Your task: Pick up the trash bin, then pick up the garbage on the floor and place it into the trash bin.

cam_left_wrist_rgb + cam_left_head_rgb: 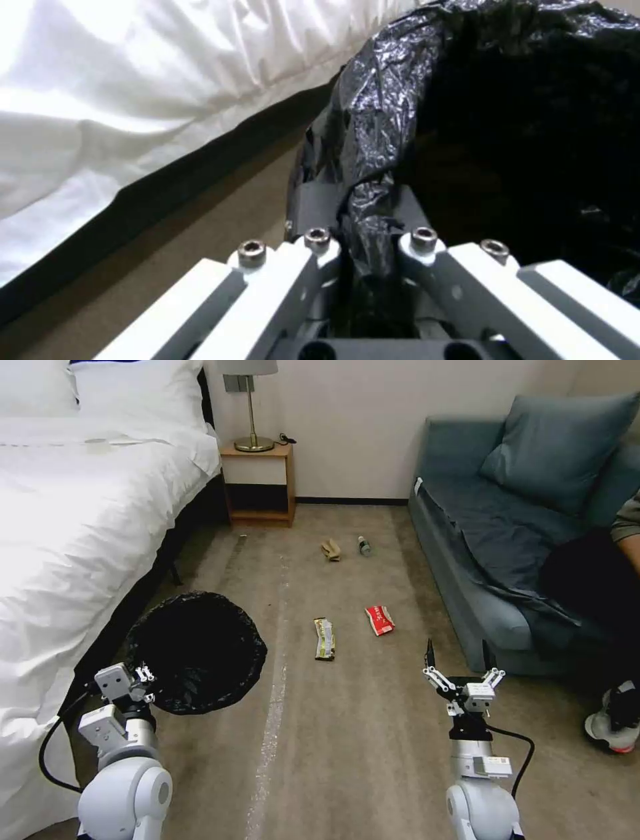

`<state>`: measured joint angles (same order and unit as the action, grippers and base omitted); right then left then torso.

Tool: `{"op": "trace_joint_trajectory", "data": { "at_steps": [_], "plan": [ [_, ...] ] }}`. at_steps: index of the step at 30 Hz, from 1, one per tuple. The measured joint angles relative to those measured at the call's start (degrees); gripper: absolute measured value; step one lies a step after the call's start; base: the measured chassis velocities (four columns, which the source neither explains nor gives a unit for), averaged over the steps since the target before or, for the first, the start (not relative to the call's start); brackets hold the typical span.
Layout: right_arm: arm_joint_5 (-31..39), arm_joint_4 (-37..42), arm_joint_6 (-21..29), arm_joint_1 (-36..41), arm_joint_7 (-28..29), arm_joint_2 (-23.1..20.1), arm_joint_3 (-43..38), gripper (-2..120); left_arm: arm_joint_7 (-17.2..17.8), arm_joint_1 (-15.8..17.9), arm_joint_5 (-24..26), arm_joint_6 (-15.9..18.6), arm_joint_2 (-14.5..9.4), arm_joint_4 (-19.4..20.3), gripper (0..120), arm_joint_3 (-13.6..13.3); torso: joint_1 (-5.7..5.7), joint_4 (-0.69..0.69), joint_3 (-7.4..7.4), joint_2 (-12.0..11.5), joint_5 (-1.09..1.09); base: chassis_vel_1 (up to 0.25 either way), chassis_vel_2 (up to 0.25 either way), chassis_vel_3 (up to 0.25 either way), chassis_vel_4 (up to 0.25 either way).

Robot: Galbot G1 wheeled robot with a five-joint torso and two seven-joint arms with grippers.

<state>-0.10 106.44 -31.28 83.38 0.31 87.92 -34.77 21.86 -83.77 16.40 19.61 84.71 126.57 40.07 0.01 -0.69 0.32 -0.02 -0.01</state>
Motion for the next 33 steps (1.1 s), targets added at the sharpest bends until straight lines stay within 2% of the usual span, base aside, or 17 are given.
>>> {"op": "trace_joint_trajectory", "data": {
  "at_steps": [33],
  "plan": [
    [0.6, 0.0, -0.7, 0.2, -1.4, -0.1, -0.5, 100, 0.7, -0.4, -0.6, 0.0, 0.2, 0.7, 4, 0.0, 0.0, 0.0, 0.0, 0.0, 0.0, -0.082, 0.078, 0.077, -0.077]
  ]
}}
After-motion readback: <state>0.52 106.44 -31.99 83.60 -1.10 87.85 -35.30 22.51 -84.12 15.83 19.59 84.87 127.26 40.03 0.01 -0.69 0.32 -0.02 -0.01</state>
